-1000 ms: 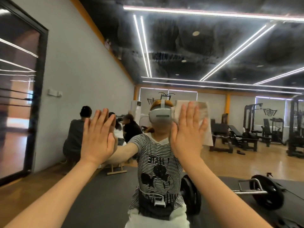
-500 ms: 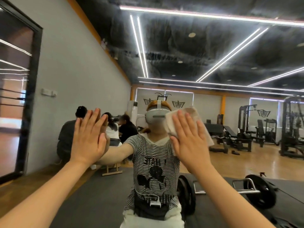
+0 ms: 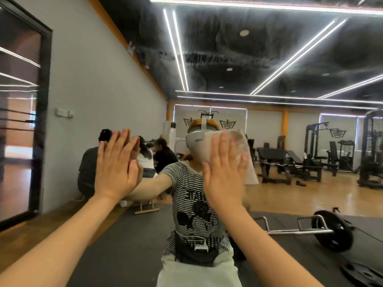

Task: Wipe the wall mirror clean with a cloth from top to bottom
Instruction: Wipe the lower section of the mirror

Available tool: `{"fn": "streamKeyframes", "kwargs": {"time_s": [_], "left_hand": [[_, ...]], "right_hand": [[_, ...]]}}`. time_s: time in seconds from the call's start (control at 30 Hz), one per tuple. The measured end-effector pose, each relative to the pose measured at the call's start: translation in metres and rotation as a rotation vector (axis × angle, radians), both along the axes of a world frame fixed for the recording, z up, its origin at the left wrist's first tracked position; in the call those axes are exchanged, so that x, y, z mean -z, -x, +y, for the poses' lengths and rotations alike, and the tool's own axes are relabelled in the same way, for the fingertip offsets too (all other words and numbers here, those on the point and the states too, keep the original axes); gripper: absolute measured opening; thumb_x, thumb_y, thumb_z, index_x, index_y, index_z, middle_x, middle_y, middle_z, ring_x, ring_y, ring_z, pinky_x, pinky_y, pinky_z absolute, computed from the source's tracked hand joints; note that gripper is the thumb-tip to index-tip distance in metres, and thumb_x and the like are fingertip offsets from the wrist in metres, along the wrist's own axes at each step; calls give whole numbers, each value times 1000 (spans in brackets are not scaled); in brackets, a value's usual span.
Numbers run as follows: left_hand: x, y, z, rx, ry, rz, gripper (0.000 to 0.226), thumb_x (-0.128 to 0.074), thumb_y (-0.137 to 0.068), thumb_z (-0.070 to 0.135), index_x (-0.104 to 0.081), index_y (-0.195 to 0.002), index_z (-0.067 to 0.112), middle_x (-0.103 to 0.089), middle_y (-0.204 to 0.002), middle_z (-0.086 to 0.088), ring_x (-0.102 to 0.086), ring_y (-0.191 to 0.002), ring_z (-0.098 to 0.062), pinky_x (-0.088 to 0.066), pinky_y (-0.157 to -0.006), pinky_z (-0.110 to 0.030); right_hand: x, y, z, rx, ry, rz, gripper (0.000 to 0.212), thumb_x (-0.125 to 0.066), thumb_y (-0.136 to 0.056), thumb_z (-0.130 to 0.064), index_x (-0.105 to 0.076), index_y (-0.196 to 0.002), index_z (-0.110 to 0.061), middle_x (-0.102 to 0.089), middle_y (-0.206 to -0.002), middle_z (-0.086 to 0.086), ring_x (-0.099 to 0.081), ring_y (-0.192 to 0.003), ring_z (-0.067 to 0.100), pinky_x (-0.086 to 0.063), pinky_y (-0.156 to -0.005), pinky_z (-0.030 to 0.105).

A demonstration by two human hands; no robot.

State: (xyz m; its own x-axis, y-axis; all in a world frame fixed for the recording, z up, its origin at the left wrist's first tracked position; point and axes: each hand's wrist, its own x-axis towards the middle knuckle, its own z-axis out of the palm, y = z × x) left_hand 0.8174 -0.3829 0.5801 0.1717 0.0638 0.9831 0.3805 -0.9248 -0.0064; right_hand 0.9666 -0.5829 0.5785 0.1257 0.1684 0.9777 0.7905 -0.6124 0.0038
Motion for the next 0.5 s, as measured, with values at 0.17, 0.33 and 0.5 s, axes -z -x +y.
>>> {"fn": "streamKeyframes", "kwargs": {"time_s": [0.17,0.33,0.5], "left_hand": [[-1,2,-3,10,28,23,60,-33,-87,26,-41,-142,3,-31,-154,-19,-19,-144,-31,9,-119,-26],[-1,2,-7,-27,68,53,61,-31,-85,26,-44,-139,-1,-32,-152,-23,-23,-142,-38,10,-118,-27],[-2,1,-31,-69,146,2,61,-33,-82,22,-41,-139,0,-32,-151,-23,-22,-143,-36,13,-116,-37]], "right_hand": [[-8,-28,-42,34,388,-325,58,-30,-98,-39,-23,-151,-15,-20,-157,5,-20,-145,23,-12,-117,46],[-11,-79,-124,156,251,-151,59,-19,-102,-42,-16,-153,-14,-17,-159,9,2,-150,16,1,-120,36],[-9,-79,-135,138,201,-96,61,-17,-102,-45,-18,-152,-9,-20,-158,11,-9,-146,20,-1,-118,36]]}}
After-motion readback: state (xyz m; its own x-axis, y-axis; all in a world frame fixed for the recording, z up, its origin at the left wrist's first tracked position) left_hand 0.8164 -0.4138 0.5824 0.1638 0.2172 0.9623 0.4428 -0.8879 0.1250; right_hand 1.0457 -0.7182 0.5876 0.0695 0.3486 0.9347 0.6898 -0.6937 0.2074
